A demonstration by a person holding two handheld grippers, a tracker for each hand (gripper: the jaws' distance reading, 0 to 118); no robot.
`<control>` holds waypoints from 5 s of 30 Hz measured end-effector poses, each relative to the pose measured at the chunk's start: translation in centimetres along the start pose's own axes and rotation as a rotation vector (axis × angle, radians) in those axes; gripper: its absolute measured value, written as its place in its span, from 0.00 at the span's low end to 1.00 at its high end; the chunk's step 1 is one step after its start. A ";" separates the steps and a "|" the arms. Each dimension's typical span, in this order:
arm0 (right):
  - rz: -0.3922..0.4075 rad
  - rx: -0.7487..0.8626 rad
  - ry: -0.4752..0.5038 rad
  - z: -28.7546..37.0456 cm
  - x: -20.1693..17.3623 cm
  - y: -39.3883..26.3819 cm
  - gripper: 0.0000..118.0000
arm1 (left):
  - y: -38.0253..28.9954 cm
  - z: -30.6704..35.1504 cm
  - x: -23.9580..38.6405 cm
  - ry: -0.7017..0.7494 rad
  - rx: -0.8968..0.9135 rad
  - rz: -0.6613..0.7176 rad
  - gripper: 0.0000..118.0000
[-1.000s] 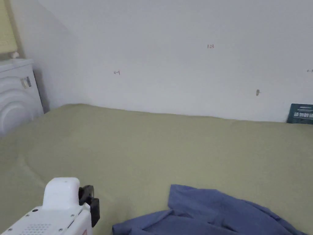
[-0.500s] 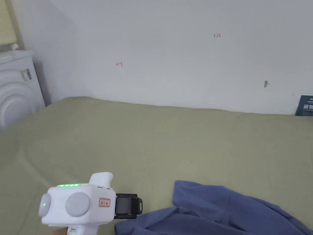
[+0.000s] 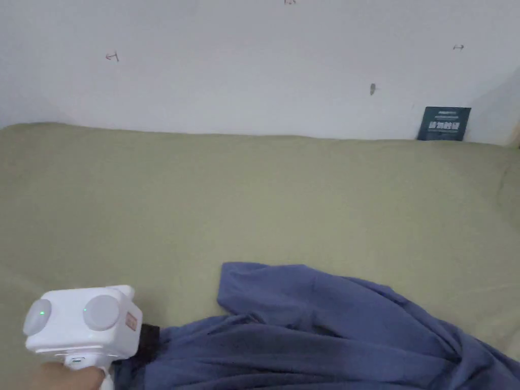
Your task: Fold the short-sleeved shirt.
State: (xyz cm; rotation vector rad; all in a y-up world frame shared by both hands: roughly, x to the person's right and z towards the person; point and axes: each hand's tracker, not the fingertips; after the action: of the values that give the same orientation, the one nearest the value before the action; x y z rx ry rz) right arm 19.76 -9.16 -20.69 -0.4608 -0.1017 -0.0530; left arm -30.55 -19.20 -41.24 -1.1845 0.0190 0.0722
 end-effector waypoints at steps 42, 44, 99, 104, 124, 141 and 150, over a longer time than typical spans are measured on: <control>0.126 0.018 0.221 -9.2 -3.8 14.8 0.06 | 7.9 16.5 -3.7 -0.307 0.491 -0.020 0.05; 0.126 0.048 0.225 -9.3 -4.2 16.7 0.06 | 9.0 18.0 -3.9 -0.305 0.523 -0.031 0.05; -0.072 -0.193 0.210 -8.4 1.8 0.0 0.06 | -11.5 9.6 -8.4 -0.361 0.318 0.072 0.05; -0.125 -0.311 0.211 -7.5 3.4 -5.6 0.06 | -15.2 7.3 -8.7 -0.341 0.204 0.037 0.05; 0.099 0.224 0.095 3.6 -2.7 -0.4 0.97 | -15.6 18.0 -2.0 -0.138 0.786 0.013 0.95; 0.135 0.283 0.069 7.2 -8.3 -3.6 0.00 | -20.0 18.9 0.4 -0.069 0.858 -0.048 0.00; 0.089 0.241 0.084 6.3 -7.4 -3.6 0.00 | -14.5 16.4 -6.7 -0.220 0.498 -0.025 0.95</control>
State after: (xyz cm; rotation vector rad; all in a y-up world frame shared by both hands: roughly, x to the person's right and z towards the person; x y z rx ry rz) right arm 11.64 -9.41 -14.31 -0.2219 -0.0044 0.0275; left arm -36.60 -9.80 -21.28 -0.6743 -0.1632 0.1653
